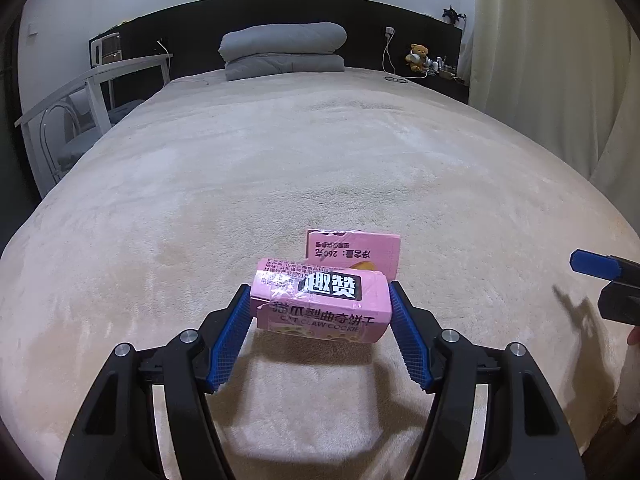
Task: Collect trash
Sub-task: 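Grasp the pink CAT CLAW COOKIE box with the left tool, then grasp the second pink cookie box with the right tool while the left tool holds its box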
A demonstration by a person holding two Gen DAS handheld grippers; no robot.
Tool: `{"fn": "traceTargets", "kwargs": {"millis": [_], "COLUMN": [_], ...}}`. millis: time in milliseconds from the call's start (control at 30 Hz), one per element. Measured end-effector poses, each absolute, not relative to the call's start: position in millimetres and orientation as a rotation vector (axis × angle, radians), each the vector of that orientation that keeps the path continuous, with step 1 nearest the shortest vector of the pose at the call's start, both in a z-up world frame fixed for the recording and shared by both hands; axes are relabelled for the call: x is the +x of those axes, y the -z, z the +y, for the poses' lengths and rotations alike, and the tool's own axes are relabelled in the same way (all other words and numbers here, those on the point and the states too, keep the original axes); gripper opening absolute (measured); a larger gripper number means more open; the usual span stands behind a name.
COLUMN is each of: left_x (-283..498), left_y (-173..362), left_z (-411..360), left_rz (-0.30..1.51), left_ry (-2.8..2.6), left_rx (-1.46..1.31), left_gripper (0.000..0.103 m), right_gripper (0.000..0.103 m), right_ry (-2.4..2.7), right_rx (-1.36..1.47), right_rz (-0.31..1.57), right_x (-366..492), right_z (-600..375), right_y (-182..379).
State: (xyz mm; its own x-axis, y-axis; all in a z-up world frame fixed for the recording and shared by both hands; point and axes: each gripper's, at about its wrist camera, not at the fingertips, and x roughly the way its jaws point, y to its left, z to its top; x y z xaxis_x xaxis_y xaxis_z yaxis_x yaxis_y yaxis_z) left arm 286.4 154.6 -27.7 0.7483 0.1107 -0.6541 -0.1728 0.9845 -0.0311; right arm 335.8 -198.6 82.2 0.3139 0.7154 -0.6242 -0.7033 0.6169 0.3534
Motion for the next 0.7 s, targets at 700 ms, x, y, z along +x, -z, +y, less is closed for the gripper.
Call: {"fn": "traceTargets", "kwargs": {"millis": [700], "left_x": [218], "left_y": [6], "left_z": [238], "left_rz": [0.637], "left_ry": [-0.301], "left_rx": [-0.25], "left_gripper": [0.066], "right_gripper": [0.097], "right_ry": [-0.827], "right_rx": [-0.074], "right_rz": [0.824], "right_x": [334], "right_z": [-64], "right_y": [-48]}}
